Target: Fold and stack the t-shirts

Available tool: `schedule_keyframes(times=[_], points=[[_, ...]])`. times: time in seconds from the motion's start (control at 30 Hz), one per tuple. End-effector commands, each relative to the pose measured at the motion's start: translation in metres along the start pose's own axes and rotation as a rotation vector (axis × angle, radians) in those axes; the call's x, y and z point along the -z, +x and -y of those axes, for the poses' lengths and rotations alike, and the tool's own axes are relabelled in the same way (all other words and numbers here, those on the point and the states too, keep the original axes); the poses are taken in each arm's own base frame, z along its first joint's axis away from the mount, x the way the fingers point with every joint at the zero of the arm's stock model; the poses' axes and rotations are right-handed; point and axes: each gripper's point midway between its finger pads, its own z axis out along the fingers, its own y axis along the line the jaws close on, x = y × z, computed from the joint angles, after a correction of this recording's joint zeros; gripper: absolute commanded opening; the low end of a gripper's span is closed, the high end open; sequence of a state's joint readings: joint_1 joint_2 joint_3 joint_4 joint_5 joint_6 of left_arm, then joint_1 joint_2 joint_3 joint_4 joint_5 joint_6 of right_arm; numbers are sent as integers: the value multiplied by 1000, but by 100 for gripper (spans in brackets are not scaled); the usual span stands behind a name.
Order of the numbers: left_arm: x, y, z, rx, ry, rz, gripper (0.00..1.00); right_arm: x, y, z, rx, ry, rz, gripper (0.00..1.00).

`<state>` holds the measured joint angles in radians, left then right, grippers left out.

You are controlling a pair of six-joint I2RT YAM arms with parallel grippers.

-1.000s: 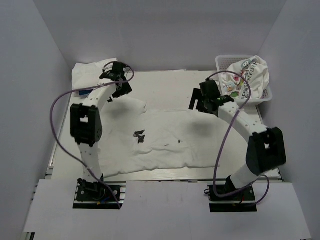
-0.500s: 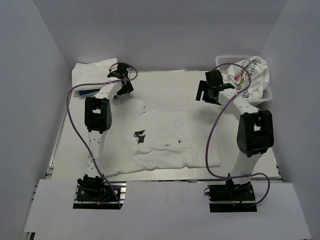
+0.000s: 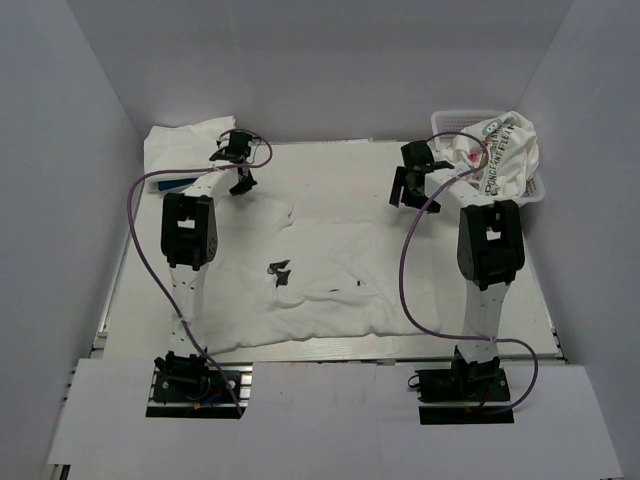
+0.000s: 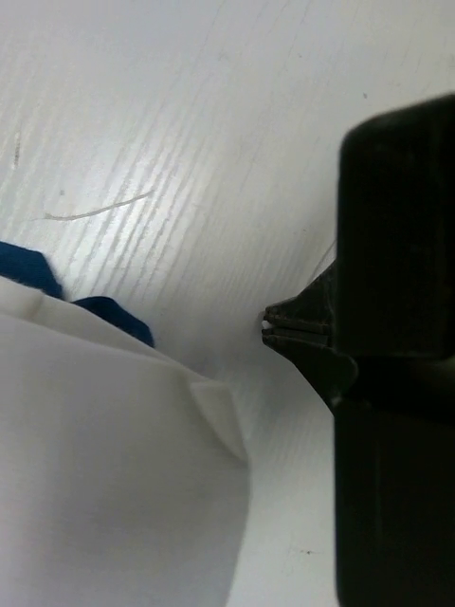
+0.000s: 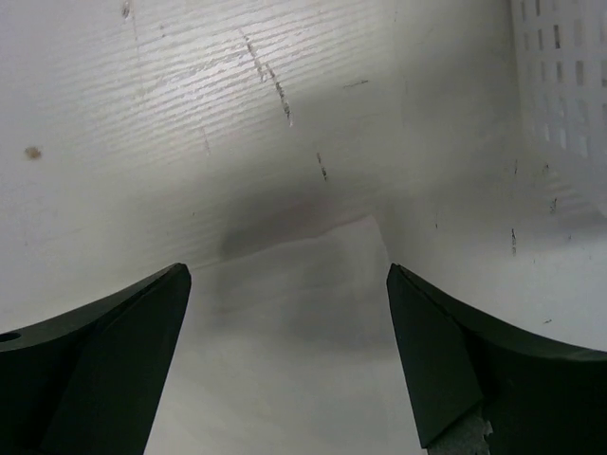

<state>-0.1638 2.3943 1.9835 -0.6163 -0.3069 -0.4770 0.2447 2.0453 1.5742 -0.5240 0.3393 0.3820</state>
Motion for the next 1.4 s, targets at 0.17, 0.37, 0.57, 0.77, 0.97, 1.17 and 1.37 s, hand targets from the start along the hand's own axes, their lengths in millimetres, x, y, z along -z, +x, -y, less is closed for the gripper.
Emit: schedule_keyframes(times=[0.17,0.37,0.57,0.77,0.97,1.17,1.37], points=[[39,-18,4,-14,77,50,0,-22,-6,10,-99,124,-1,90],[57,-28,3,-6,89,73,0,-37,15,6,-97,120,-63,54],[73,-26,-2,-4,101,78,0,-25,15,8,-90,104,-51,0],[108,-37,-8,21,127,127,0,10,-9,7,-87,51,49,0],[138,-17,-24,48,128,131,0,43,-7,15,-87,10,123,0],[179,4,-39,112,148,118,0,74,5,21,-96,-37,159,0],[203,59,-75,182,127,72,0,89,30,28,-111,-69,162,0]])
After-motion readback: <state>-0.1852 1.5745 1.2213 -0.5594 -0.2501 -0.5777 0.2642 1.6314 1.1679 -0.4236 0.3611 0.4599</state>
